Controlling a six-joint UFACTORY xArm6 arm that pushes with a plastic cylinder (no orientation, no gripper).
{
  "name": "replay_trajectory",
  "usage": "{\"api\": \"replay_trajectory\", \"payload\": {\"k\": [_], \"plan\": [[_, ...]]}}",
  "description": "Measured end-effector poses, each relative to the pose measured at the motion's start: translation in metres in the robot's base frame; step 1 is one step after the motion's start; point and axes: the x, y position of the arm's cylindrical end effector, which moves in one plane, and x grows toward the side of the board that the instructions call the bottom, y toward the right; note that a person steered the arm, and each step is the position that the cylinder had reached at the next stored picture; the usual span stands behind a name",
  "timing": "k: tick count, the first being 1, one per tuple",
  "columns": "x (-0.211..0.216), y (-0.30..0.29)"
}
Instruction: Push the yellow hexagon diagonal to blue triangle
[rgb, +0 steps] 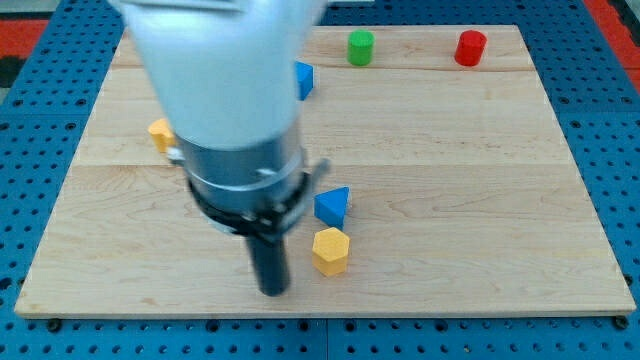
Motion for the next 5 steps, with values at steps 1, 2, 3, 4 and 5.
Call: {"api": "replay_trajectory", "payload": {"k": [1, 2, 3, 4, 5], "plan": [[-0.027, 0.02], [-0.049, 0.058], [-0.05, 0.108], [-0.068, 0.132], [-0.09, 0.15]]}}
